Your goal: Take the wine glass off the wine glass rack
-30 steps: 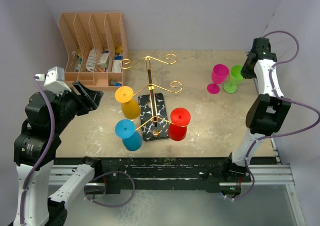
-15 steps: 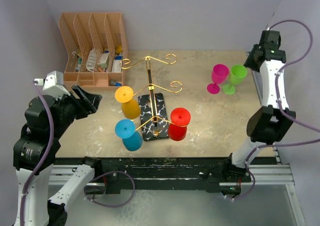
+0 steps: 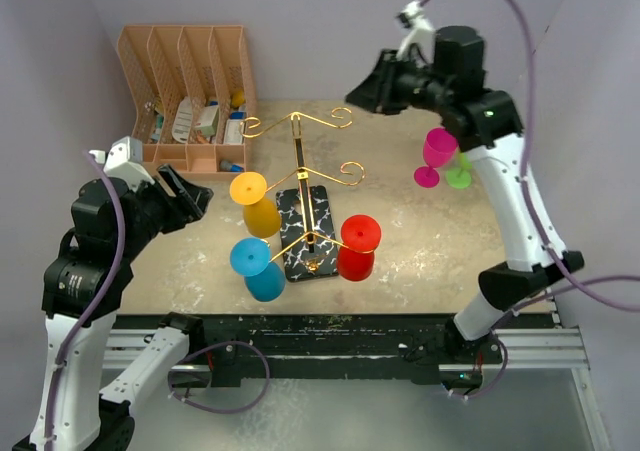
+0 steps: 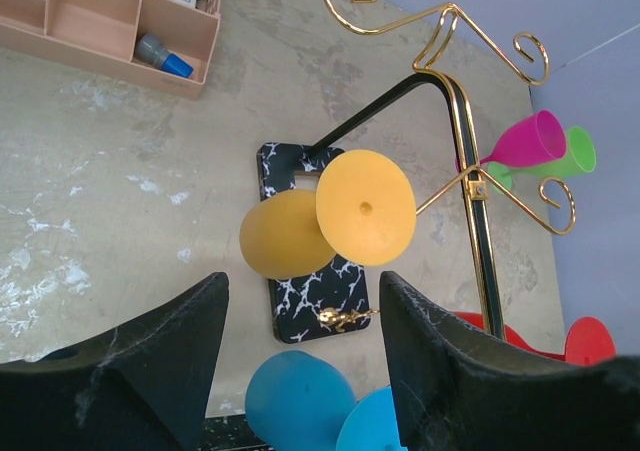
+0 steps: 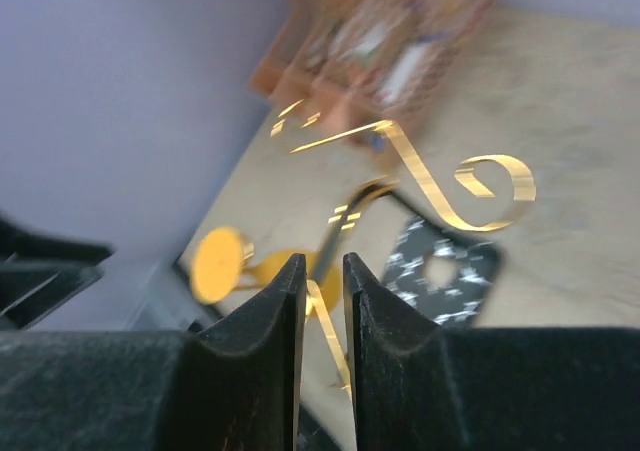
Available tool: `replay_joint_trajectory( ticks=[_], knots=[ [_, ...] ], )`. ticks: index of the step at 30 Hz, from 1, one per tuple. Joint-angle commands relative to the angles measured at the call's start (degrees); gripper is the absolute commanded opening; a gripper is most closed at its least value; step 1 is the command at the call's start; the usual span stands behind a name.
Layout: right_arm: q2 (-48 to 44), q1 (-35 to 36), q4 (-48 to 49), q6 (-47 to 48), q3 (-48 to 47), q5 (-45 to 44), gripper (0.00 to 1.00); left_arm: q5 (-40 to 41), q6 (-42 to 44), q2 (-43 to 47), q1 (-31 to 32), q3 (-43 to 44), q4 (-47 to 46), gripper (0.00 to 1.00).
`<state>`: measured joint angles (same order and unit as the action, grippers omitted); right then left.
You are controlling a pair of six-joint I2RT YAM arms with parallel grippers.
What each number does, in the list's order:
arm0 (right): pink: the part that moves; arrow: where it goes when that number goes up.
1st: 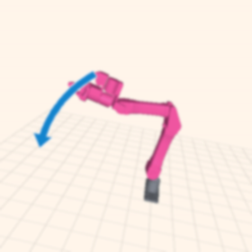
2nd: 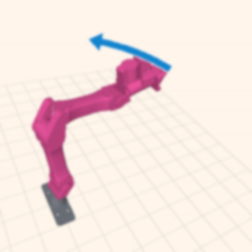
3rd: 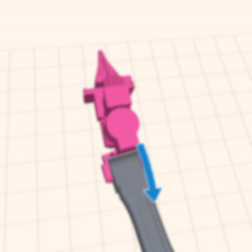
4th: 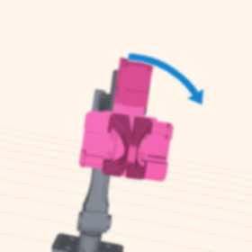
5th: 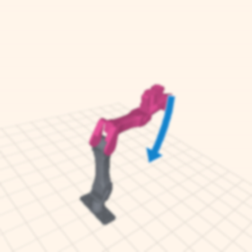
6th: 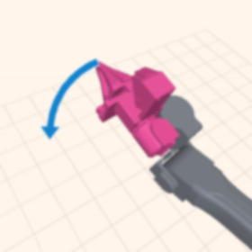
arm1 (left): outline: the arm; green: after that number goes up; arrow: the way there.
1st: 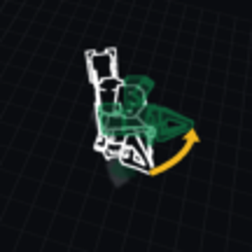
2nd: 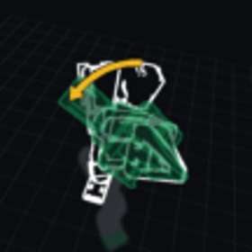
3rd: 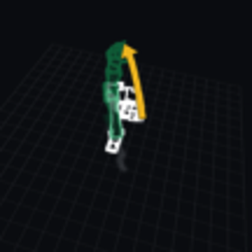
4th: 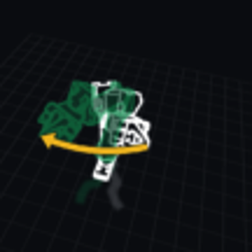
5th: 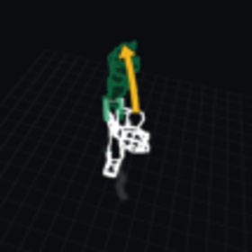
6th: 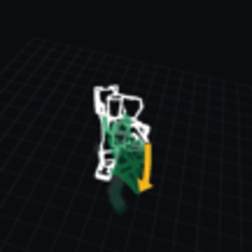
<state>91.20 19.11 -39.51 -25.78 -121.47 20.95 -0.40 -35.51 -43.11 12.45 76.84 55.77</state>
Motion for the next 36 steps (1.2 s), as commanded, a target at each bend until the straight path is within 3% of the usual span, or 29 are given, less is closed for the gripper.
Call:
replay_joint_trajectory(
  ticks=[1, 6, 14, 21, 36],
  knots=[
    [5.5, 8.59, 0.44, -5.29, -3.7, 10.35, 0.24, 0.57, -1.23, 1.22, 0.12, -0.13, -1.6, 0.65],
    [10.23, 16.61, -2.02, -5.04, -6.32, 9.64, 0.26, 2.79, -1.56, 3.52, 0.12, -0.73, 0.81, 0.66],
    [14.23, 23.05, -3.89, -3.49, -7.09, 7.64, 0.28, 2.09, -2.8, 4.53, 0.12, -3.41, 1.34, 0.66],
    [17.01, 25.46, -6.0, -2.75, -7.78, 2.83, 0.42, 1.99, -3.25, 4.67, 0.12, -5.24, 0.37, 0.66],
    [22.29, 27.08, -6.53, -2.28, -10.13, 1.16, 0.39, 1.9, -3.11, 4.44, 0.12, -7.17, -0.84, 0.65]
  ],
)
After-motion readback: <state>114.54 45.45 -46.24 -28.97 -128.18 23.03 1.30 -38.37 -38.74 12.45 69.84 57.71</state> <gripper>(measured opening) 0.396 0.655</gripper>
